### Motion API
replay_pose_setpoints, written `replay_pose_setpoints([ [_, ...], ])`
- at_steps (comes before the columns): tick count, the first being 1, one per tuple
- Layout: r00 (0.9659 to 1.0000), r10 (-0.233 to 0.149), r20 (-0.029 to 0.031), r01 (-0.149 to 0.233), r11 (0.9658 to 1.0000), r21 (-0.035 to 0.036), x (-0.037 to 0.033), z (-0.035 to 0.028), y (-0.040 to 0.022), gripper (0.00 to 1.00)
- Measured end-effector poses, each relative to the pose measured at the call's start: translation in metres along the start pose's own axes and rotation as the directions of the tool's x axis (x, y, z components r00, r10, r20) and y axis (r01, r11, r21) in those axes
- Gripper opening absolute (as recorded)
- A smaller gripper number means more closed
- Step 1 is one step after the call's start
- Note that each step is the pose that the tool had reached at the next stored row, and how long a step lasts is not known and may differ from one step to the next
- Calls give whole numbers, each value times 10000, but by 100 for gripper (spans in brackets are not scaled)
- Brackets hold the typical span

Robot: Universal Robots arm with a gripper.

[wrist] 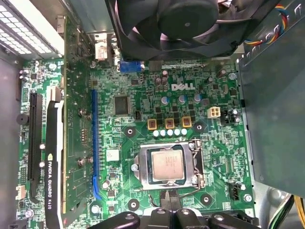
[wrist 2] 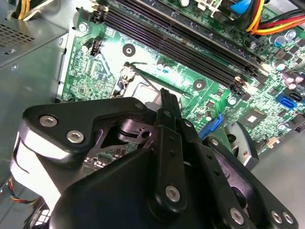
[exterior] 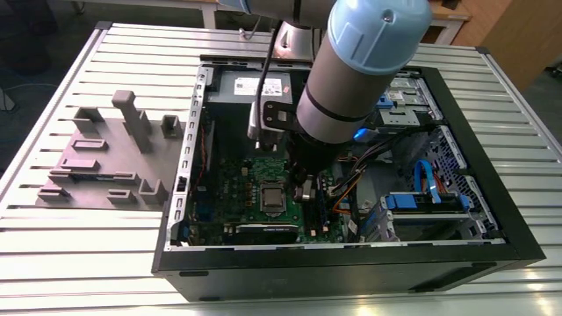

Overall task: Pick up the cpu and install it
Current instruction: 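Install the first cpu locking lever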

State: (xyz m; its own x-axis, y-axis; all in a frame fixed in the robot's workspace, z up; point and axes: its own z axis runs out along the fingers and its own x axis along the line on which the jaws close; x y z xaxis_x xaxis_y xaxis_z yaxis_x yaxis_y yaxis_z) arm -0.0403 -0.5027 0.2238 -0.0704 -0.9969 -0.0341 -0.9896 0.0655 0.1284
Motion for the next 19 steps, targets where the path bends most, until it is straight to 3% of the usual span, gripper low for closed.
replay_pose_setpoints([
  [19, 9995, -311, -53, 311, 9995, -12, 85, 162, -27, 11],
])
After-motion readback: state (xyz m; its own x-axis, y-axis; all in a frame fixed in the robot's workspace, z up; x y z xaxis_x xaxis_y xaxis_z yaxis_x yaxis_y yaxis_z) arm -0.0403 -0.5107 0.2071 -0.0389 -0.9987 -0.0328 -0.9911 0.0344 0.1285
